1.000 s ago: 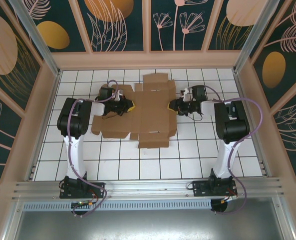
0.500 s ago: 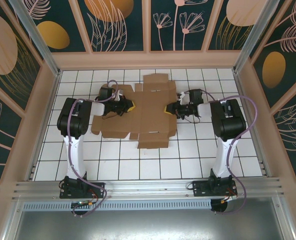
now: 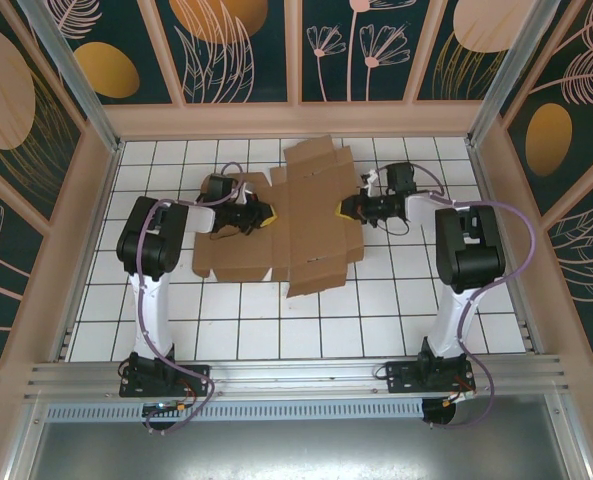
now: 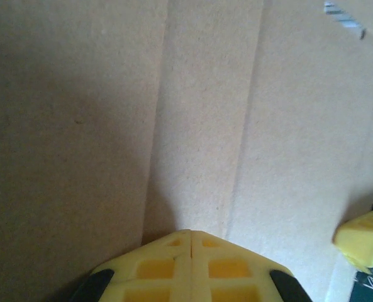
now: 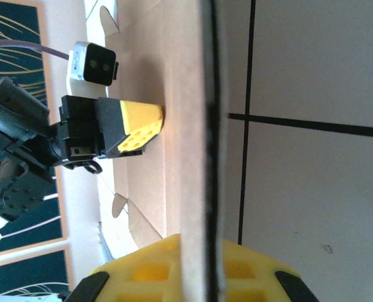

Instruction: Fold the paper box

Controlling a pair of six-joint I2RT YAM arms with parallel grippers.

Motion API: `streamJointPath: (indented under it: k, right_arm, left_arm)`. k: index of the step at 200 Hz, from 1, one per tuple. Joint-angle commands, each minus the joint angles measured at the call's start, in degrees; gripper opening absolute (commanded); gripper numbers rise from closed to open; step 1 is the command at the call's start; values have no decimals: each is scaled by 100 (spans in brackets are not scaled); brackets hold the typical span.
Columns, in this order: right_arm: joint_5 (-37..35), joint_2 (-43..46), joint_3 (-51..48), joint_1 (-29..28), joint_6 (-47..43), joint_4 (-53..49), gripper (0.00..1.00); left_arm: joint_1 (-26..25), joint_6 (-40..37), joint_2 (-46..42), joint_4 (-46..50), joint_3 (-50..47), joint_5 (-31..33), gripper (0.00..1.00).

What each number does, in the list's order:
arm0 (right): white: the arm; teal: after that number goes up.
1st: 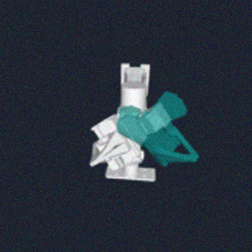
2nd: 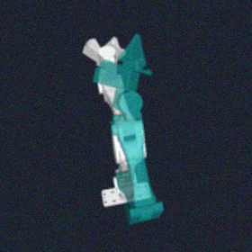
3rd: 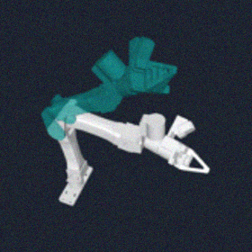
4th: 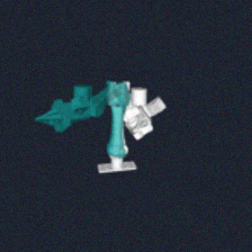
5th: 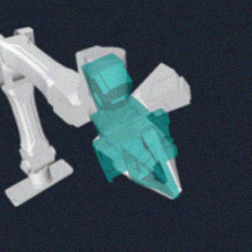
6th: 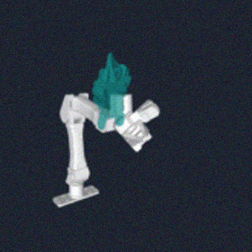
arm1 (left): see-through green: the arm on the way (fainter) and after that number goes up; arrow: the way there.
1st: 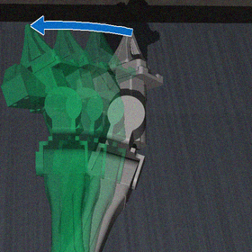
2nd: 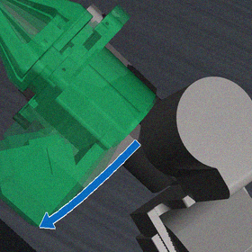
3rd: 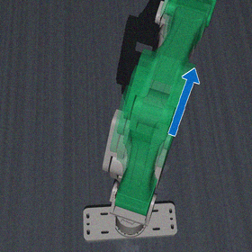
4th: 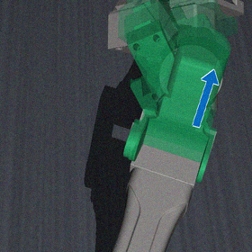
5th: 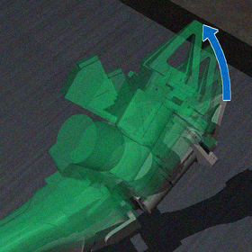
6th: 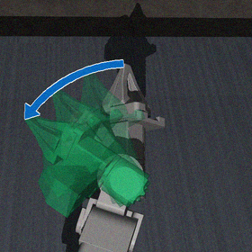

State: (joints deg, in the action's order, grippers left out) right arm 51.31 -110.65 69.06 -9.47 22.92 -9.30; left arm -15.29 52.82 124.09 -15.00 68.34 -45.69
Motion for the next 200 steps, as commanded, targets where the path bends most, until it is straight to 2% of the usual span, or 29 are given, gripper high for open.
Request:
streamJointPath:
  k: [1, 6, 32, 64, 79, 95, 131, 159, 200]
  right_arm:
    - [-1851, 121, 1043, 72, -1058, -2081, 0]
    - [-2308, 43, 1353, 7, -1300, -2534, 0]
    - [-3517, -80, 2204, -42, -1668, -3527, 0]
    - [-4260, -311, 3579, -219, -2062, -4612, 1]
    - [-4815, -447, 4227, -369, -2194, -4984, 3]
    - [-4591, -398, 4399, -399, -2191, -4971, 4]
    - [-4798, -172, 4101, -568, -2378, -5012, 5]
    - [-4866, 275, 3474, -538, -2591, -4921, 6]
    - [-4984, 639, 3014, -650, -2731, -4922, 8]
  left_arm:
    - [-107, -105, -412, 847, -167, 417, 0]
    - [-114, -128, -527, 907, -178, 490, 1]
    - [-117, -267, -1031, 1305, -184, 924, 4]
    - [-73, -614, -1324, 1821, -58, 1650, 5]
    - [-19, -614, -1326, 1833, -42, 1728, 5]
    - [8, -672, -1328, 1879, 42, 1882, 6]
    - [31, -887, -1282, 2186, 484, 2248, 8]
    - [9, -784, -1214, 2010, 494, 2053, 10]
    - [-513, -629, -798, 1826, 315, 1818, 10]
